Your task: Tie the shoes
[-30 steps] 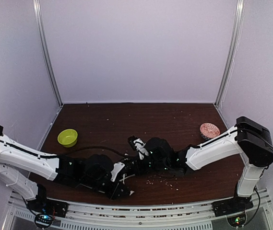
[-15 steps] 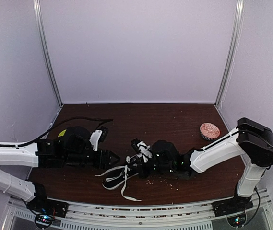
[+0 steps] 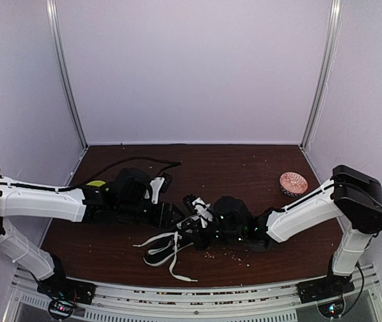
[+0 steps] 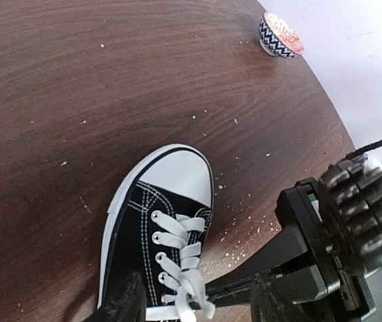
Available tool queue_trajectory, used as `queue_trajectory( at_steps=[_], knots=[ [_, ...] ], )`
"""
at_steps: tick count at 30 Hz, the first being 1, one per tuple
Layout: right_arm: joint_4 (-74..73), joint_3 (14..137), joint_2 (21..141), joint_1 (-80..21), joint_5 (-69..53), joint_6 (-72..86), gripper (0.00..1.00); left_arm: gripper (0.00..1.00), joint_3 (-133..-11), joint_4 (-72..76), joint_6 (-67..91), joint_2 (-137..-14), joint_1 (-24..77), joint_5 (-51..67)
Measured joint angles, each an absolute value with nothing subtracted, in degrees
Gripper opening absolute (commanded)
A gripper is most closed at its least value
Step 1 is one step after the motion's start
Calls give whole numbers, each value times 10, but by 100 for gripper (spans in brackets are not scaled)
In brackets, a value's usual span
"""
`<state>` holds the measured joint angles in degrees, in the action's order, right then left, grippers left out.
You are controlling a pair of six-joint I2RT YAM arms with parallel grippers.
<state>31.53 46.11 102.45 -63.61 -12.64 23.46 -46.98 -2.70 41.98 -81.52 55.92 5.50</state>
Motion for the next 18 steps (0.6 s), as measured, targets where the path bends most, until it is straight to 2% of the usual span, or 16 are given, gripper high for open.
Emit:
queue_trajectory(
  at_steps=[6, 8, 9, 11, 12, 15, 17, 18],
  knots=[
    [315, 461, 1025, -636, -126, 229, 0, 39, -482, -27, 423, -847, 559, 65],
    [315, 461, 1025, -636, -126, 227, 0, 25, -482, -28, 426, -854, 559, 66],
    [315, 461, 1025, -636, -126, 227, 0, 12, -482, -29, 427, -857, 559, 68],
    [315, 461, 1025, -636, -126, 226, 3, 0, -482, -29, 431, -861, 558, 72],
    [315, 461, 1024, -636, -126, 226, 10, 0, -482, -30, 433, -861, 558, 75],
    [302, 461, 1018, -636, -123, 227, 43, 0, -482, -28, 437, -861, 558, 75],
    [284, 461, 1006, -639, -115, 233, 57, 0, -480, -27, 439, -860, 557, 73],
    [274, 460, 995, -644, -107, 237, 59, 0, -479, -27, 439, -860, 557, 73]
  ],
)
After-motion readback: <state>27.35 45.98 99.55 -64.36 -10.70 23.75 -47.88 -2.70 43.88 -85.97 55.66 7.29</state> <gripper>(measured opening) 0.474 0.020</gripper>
